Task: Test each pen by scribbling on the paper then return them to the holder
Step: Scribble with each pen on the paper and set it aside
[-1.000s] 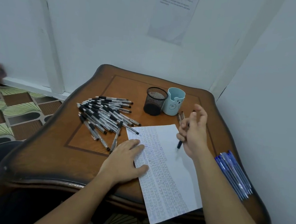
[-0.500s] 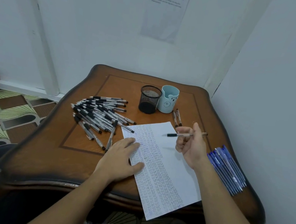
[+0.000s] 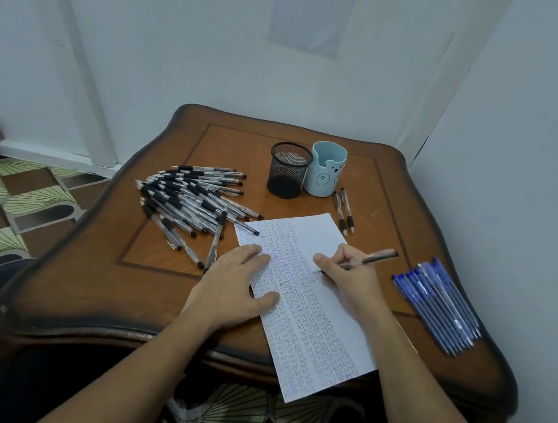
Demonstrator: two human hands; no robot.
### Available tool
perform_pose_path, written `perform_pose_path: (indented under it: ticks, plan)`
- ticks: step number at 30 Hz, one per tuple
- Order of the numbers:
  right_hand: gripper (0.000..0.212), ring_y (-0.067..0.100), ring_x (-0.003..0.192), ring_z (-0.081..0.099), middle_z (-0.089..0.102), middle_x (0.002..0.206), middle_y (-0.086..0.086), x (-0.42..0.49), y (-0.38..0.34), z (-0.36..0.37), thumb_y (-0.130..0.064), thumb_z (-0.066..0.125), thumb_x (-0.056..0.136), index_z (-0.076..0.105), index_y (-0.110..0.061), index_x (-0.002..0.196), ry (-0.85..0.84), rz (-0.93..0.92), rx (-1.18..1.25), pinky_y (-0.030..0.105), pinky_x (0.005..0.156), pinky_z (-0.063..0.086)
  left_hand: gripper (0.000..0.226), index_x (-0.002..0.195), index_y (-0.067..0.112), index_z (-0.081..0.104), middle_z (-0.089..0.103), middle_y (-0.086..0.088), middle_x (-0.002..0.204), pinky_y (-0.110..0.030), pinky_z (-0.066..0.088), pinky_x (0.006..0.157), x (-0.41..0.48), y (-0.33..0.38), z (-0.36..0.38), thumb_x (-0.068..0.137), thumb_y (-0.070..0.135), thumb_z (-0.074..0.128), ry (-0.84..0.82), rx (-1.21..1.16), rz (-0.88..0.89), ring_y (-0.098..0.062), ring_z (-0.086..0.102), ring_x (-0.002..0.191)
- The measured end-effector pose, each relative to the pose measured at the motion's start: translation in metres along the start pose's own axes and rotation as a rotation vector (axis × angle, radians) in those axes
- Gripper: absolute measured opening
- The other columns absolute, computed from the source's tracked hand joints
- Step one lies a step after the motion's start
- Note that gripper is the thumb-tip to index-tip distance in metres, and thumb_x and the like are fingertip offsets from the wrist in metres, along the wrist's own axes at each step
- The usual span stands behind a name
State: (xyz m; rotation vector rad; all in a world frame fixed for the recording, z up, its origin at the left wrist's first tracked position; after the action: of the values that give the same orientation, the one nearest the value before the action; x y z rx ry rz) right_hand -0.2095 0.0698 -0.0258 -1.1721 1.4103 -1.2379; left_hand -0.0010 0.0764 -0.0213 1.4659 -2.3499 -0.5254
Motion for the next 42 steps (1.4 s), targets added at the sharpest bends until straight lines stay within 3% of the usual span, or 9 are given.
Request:
perform_pose_path:
  ticks: [2,6,9,15,21,28,32,37,42]
  plan:
    - [0.039,0.007,0.047,0.045,0.041,0.049,-0.001,0.0006,0.0027,-0.0032,-0.008,0.077,0.085,0.045,-0.008,0.062,0.065,-0.029,-0.07,0.022,0.052,0.046,0.096,0.147,0.026,0.037,0.027,0.008,0.155,-0.027,0.016,0.114,0.0002,-0.0002,0.0003,0.066,0.077,0.027,0.003,0.001,0.0,-0.009,0.02,0.142]
    - [0.045,0.017,0.054,0.046,0.036,0.054,0.004,0.0009,0.003,-0.0038,-0.004,0.073,0.086,0.044,-0.015,0.054,0.087,-0.075,-0.13,0.035,0.06,0.051,0.096,0.147,0.026,0.037,0.028,0.008,0.155,-0.027,0.017,0.114,0.0,-0.0004,0.0008,0.066,0.077,0.027,0.006,0.011,0.007,-0.009,0.021,0.141]
    - [0.036,0.025,0.062,0.044,0.033,0.061,0.011,-0.0009,0.0024,-0.0019,0.001,0.069,0.087,0.045,-0.005,0.061,0.07,-0.08,-0.108,0.032,0.061,0.054,0.096,0.147,0.025,0.038,0.029,0.007,0.155,-0.028,0.018,0.114,0.0005,0.0,0.0007,0.067,0.076,0.028,0.01,0.006,0.009,-0.009,0.022,0.141]
    - [0.044,0.017,0.055,0.044,0.034,0.057,0.008,-0.0031,-0.0012,-0.0018,0.002,0.069,0.086,0.04,-0.013,0.056,0.069,-0.093,-0.137,0.037,0.064,0.05,0.095,0.146,0.025,0.039,0.03,0.008,0.154,-0.029,0.019,0.114,0.0001,-0.0003,0.0003,0.066,0.076,0.03,0.02,0.002,0.005,-0.008,0.023,0.141]
    - [0.05,0.018,0.055,0.041,0.034,0.055,0.003,-0.0032,-0.0002,0.0008,0.001,0.069,0.085,0.038,-0.021,0.052,0.04,-0.09,-0.153,0.041,0.065,0.048,0.095,0.147,0.026,0.039,0.03,0.009,0.154,-0.028,0.019,0.114,0.0006,-0.0007,0.0012,0.067,0.076,0.03,0.016,0.005,0.006,-0.008,0.023,0.14]
    - [0.05,0.014,0.053,0.043,0.034,0.055,0.003,-0.003,0.0012,-0.0013,-0.001,0.07,0.085,0.037,-0.02,0.052,0.045,-0.091,-0.138,0.041,0.065,0.047,0.094,0.146,0.025,0.039,0.031,0.008,0.153,-0.028,0.02,0.113,0.0005,0.0006,0.0002,0.068,0.076,0.03,0.017,0.006,0.014,-0.008,0.024,0.14]
    - [0.041,0.015,0.051,0.04,0.033,0.058,0.008,-0.005,-0.0034,-0.0048,0.0,0.068,0.087,0.04,-0.011,0.058,0.09,-0.126,-0.155,0.038,0.064,0.042,0.093,0.147,0.025,0.039,0.03,0.008,0.154,-0.029,0.019,0.113,0.0004,0.0007,0.0014,0.069,0.075,0.03,0.01,0.015,0.018,-0.008,0.023,0.14]
    - [0.052,0.022,0.057,0.04,0.031,0.057,0.005,-0.0046,-0.0007,-0.0029,0.0,0.068,0.087,0.036,-0.022,0.052,0.067,-0.096,-0.134,0.041,0.067,0.046,0.094,0.147,0.025,0.039,0.03,0.009,0.153,-0.03,0.02,0.114,0.0007,-0.0008,0.0025,0.068,0.076,0.03,0.008,0.007,0.011,-0.008,0.023,0.141]
    - [0.055,0.015,0.053,0.04,0.03,0.054,-0.002,-0.0042,0.0011,-0.0011,0.001,0.067,0.085,0.035,-0.024,0.049,0.043,-0.08,-0.145,0.04,0.066,0.044,0.092,0.147,0.026,0.039,0.03,0.009,0.153,-0.029,0.02,0.113,0.0009,-0.0008,0.0016,0.069,0.075,0.032,0.012,0.004,0.011,-0.008,0.023,0.14]
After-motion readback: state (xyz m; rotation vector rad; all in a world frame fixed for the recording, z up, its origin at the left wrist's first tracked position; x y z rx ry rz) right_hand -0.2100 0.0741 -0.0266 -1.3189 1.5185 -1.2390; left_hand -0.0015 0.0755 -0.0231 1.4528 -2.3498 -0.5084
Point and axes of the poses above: each hand's wrist, its own x-axis towards the middle knuckle, its own z-axis out of the palm, y = z × x, the point moved 8 cm from there along x, towards the middle knuckle
